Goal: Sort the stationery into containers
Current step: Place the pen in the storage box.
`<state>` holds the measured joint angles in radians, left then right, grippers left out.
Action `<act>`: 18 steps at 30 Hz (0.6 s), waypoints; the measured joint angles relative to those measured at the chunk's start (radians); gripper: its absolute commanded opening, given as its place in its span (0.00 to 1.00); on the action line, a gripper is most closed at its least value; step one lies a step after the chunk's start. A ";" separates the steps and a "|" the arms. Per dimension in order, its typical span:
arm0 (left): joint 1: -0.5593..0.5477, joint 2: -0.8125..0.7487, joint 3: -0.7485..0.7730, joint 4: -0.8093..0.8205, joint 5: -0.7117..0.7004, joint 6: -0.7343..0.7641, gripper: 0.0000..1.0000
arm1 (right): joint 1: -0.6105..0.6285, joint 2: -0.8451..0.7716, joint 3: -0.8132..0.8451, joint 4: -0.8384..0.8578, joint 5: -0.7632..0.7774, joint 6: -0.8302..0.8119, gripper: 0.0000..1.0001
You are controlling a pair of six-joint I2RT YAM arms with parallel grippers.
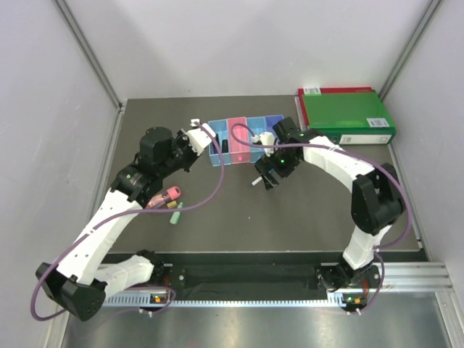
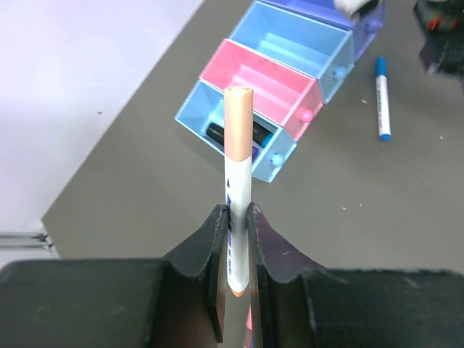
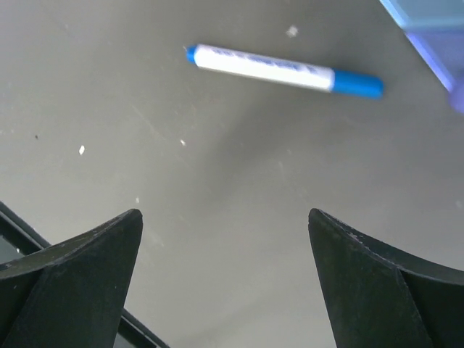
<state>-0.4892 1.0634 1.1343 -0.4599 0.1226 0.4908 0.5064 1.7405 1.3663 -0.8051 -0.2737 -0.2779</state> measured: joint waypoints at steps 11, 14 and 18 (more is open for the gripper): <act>0.000 -0.054 -0.004 0.021 -0.054 0.002 0.00 | 0.048 0.180 0.127 0.037 0.046 0.080 0.98; 0.000 -0.068 -0.016 0.036 -0.061 0.007 0.00 | 0.061 0.225 0.175 0.036 0.035 0.080 0.98; 0.000 -0.082 -0.045 0.053 -0.065 0.018 0.00 | 0.105 0.262 0.227 0.033 0.005 0.070 0.99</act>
<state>-0.4892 0.9810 1.0897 -0.4065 0.0578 0.5091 0.6117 2.0029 1.5932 -0.7719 -0.2687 -0.2081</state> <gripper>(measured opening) 0.184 0.982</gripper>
